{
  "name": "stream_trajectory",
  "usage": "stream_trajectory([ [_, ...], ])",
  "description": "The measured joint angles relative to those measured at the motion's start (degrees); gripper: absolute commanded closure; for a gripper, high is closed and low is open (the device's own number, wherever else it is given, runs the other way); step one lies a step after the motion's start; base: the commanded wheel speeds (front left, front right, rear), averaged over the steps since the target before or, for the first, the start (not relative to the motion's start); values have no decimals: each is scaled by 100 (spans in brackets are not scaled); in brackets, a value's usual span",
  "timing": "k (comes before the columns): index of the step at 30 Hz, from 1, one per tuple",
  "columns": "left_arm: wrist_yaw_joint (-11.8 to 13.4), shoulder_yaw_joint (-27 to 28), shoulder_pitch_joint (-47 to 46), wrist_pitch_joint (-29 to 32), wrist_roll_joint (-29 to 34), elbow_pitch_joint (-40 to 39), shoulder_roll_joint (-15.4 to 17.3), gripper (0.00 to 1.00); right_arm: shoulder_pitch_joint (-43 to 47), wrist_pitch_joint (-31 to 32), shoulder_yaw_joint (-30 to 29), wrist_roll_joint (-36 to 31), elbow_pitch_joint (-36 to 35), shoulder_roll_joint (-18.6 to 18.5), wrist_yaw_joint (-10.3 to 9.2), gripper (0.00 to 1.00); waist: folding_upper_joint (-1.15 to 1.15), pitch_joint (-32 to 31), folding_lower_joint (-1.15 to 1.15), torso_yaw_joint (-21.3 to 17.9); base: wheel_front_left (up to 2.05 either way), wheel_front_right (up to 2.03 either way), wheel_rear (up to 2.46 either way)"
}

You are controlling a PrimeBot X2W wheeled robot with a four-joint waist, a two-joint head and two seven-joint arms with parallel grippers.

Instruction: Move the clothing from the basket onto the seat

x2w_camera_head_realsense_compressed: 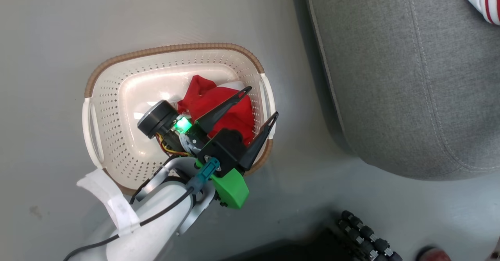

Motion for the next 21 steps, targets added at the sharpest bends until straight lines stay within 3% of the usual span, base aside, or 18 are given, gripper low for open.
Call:
stream_trajectory([
  [6, 119, 16, 138, -322, -49, 272, -31, 0, 1065, 0, 375, -337, -467, 240, 0, 0, 0, -295, 0, -31, 0, 0, 0],
  [14, 432, 323, 843, -1343, -679, 1128, -492, 0, 2707, 0, 1756, -524, -985, 327, 0, 0, 0, -1212, 0, 4, 0, 0, 0],
  [21, 673, 740, 1468, -1592, -1007, 1618, -804, 0, 3235, 0, 2861, -359, -998, 233, 0, 0, 0, -2128, -1, 208, 0, 0, 0],
])
